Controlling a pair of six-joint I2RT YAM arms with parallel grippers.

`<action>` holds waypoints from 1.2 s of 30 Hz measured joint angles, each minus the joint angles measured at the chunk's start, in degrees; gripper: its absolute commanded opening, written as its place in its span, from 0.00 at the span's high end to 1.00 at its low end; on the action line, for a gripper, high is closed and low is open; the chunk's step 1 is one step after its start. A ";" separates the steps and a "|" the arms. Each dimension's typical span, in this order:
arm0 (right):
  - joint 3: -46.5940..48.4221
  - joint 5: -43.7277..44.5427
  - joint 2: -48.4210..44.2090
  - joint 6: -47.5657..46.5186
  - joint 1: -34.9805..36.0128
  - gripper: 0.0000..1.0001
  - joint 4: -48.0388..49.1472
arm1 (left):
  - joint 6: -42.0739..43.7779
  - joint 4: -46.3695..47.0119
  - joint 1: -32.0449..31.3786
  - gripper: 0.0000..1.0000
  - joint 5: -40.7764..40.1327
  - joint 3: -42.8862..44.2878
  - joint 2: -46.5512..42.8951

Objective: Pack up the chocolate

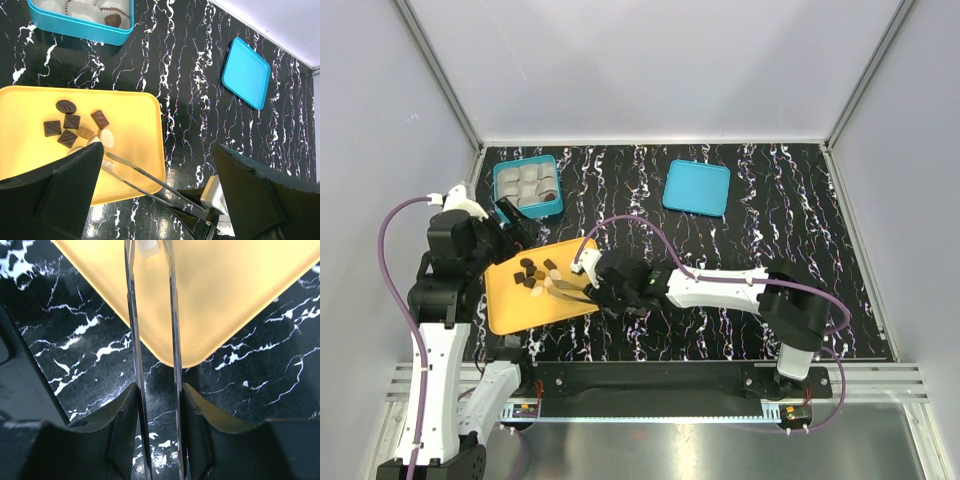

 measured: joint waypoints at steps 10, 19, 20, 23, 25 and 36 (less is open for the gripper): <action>-1.14 -0.02 -0.02 0.20 0.35 0.54 0.07 | -0.04 0.13 0.00 0.01 0.04 -1.33 -0.17; -1.42 -0.02 -0.02 0.33 0.52 0.62 0.50 | -0.07 0.26 0.00 0.01 0.04 -1.38 -0.20; -1.42 0.04 -0.02 0.35 0.57 0.66 0.52 | -0.07 0.31 0.00 0.01 0.04 -1.42 -0.20; -1.42 0.55 -0.02 0.37 0.68 0.69 0.55 | -0.07 0.46 0.00 0.01 0.04 -1.79 -0.17; -1.42 0.70 -0.13 0.39 0.68 0.70 0.48 | -0.09 0.48 0.00 0.01 0.07 -1.81 -0.13; 5.77 2.73 -1.79 0.76 0.39 0.73 -4.59 | -0.13 0.44 0.00 0.01 0.07 -1.05 -0.04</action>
